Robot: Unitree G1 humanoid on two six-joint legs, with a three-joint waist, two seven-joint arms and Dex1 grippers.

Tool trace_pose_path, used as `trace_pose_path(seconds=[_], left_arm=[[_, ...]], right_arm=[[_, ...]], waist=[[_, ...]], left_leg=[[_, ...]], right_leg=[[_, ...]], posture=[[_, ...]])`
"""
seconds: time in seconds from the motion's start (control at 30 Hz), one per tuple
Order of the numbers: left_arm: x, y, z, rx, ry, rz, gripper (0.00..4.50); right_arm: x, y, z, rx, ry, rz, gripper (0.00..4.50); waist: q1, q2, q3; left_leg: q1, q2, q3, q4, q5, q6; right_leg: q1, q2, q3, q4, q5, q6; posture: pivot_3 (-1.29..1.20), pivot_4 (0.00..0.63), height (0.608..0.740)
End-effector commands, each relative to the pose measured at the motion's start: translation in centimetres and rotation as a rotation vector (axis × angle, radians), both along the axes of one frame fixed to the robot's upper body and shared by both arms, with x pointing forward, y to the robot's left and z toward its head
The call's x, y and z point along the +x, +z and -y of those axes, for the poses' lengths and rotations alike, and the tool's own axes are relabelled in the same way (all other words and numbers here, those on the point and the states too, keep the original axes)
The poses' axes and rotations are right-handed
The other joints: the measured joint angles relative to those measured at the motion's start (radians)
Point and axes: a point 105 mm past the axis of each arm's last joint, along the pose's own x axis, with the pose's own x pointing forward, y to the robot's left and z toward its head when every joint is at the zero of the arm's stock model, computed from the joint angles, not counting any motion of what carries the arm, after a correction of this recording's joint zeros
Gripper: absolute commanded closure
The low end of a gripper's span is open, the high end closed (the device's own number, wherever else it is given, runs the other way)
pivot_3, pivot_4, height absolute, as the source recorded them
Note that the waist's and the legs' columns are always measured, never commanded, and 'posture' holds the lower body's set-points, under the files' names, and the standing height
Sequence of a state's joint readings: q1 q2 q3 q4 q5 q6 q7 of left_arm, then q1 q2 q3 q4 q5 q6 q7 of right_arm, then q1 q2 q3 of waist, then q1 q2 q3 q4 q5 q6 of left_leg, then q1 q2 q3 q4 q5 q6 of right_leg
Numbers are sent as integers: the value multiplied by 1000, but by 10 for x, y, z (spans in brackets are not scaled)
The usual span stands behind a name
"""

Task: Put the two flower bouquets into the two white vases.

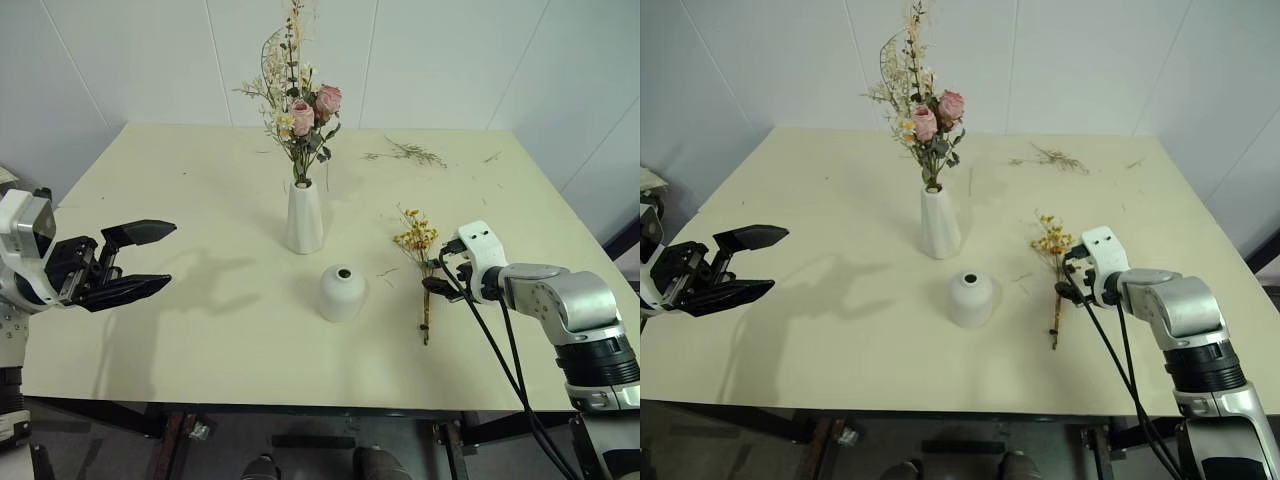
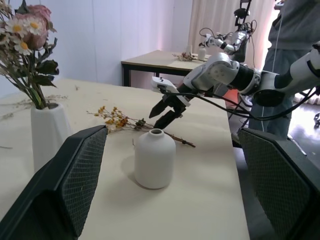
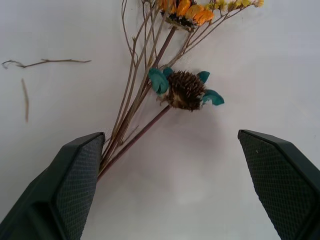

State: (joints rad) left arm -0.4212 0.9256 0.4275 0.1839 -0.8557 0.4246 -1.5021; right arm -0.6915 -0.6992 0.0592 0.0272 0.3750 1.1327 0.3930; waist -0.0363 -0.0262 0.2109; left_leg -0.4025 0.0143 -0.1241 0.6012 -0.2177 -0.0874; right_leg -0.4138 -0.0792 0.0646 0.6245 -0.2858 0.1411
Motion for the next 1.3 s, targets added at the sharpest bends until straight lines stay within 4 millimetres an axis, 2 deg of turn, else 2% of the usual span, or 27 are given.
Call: trace_pose_path(seconds=[0.03, 0.5, 0.6, 0.97, 1.03, 1.13, 1.3], left_arm=[[-22, 4, 5, 77, -146, 21, 47], [-8, 6, 7, 97, -146, 103, 47], [-3, 8, 9, 92, -156, 107, 0], [12, 7, 17, 99, -169, 108, 0], [14, 7, 18, 99, -172, 109, 0], [19, 5, 21, 99, -179, 102, 0], [25, 5, 26, 95, -194, 93, 0]], right_arm=[[6, 12, -5, -1, 22, 48, 0], [12, 1, -3, -30, -41, 2, 0], [12, 2, -3, -7, -70, -7, 620], [-1, 2, -6, 8, -89, -38, 4350], [-2, 3, -5, 4, -97, -38, 4434], [-1, 14, -1, -2, -122, 42, 4434], [2, 68, -21, 56, -40, 421, 4434]], waist=[[-1, 0, 0], [-1, 0, 0], [-2, 0, 0], [4, 0, 0], [4, 0, 0], [4, 0, 0], [-2, 1, 0]], left_leg=[[0, 0, 0, -1, 0, 0], [0, 0, 1, -4, 0, 0], [0, 0, 0, -4, 0, 0], [0, 0, 0, -4, 0, 0], [0, 0, 0, -4, 0, 0], [0, 0, 0, -5, 0, 0], [0, 0, 1, -5, 0, 0]], right_leg=[[0, 0, 0, 0, 0, 0], [-1, 0, 0, -3, 0, -1], [-1, 0, 0, -2, 0, -1], [-1, 0, 0, -3, 0, 0], [-1, 0, 0, -3, 0, 0], [-1, 0, 0, -3, 0, 0], [-2, 0, 0, -2, 0, 0]], posture=[[0, 150, 740], [0, 150, 740], [0, 150, 740], [0, 150, 740], [0, 150, 740], [0, 150, 740], [0, 150, 740]])
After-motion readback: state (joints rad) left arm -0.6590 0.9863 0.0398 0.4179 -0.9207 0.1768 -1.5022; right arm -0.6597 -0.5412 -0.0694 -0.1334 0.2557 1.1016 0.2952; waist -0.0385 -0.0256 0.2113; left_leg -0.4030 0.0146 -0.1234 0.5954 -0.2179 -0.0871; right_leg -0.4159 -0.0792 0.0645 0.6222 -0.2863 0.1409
